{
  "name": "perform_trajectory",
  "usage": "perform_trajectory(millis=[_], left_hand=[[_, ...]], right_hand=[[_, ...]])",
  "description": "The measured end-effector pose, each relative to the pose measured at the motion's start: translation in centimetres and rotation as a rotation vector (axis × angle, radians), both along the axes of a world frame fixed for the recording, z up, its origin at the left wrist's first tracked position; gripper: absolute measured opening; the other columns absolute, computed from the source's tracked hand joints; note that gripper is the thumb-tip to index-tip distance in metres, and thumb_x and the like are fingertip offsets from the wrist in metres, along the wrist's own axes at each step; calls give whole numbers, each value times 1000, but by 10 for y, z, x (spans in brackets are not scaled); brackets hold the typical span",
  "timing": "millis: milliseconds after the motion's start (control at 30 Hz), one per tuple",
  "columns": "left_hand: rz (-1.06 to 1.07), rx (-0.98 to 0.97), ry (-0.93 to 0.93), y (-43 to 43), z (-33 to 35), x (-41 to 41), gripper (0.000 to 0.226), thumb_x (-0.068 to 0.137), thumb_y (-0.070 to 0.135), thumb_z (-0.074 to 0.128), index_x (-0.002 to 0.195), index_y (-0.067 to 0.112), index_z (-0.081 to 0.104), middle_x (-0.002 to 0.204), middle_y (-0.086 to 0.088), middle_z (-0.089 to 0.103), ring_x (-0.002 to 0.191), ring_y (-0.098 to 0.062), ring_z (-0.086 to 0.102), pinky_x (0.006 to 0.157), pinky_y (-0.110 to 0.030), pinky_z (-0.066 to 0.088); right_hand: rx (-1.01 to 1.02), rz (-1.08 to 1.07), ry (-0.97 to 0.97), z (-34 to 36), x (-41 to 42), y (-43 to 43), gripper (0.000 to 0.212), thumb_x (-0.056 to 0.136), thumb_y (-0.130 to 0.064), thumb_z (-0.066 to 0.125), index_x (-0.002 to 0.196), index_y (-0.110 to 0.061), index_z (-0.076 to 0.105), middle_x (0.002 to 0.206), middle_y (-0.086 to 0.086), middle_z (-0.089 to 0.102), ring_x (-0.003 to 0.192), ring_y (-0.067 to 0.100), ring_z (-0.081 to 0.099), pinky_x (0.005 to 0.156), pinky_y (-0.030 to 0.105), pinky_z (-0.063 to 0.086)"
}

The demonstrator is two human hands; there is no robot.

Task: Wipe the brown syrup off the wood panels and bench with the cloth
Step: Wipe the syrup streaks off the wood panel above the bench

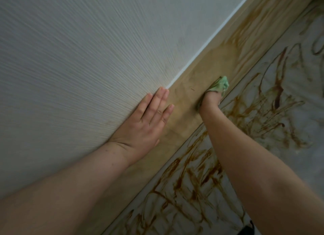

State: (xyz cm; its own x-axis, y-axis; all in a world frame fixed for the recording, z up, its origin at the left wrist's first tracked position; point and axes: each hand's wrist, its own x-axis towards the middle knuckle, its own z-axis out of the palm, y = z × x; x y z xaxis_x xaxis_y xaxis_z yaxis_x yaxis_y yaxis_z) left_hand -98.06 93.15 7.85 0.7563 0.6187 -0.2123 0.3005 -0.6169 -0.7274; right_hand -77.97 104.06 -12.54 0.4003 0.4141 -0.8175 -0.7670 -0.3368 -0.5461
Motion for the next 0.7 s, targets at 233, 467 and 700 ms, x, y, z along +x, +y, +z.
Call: perform_trajectory(millis=[233,467,700], left_hand=[[40,28,35,0,2,0,104,94,63,43,161,-3,0,160,-42,-18,152,-55,-13,123,-61,-14],[176,-89,-23,-12,15,11,85,103,50,24,158,-2,-14,149,-42,-38,143,-54,-33,111,-60,-35],[624,-711,-947,-56,58,60,42,102,41,44,134,17,57,169,-11,15,154,-30,16,123,-46,19]], right_hand=[[86,86,281,90,-28,-96,51,107,-46,46,149,-16,50,138,4,56,121,24,55,114,45,44],[245,255,345,164,25,-170,51,97,-53,59,123,-12,74,122,18,73,118,40,65,106,61,48],[186,470,-18,235,39,-215,38,103,-37,55,106,-6,77,101,17,75,90,32,69,87,44,57]])
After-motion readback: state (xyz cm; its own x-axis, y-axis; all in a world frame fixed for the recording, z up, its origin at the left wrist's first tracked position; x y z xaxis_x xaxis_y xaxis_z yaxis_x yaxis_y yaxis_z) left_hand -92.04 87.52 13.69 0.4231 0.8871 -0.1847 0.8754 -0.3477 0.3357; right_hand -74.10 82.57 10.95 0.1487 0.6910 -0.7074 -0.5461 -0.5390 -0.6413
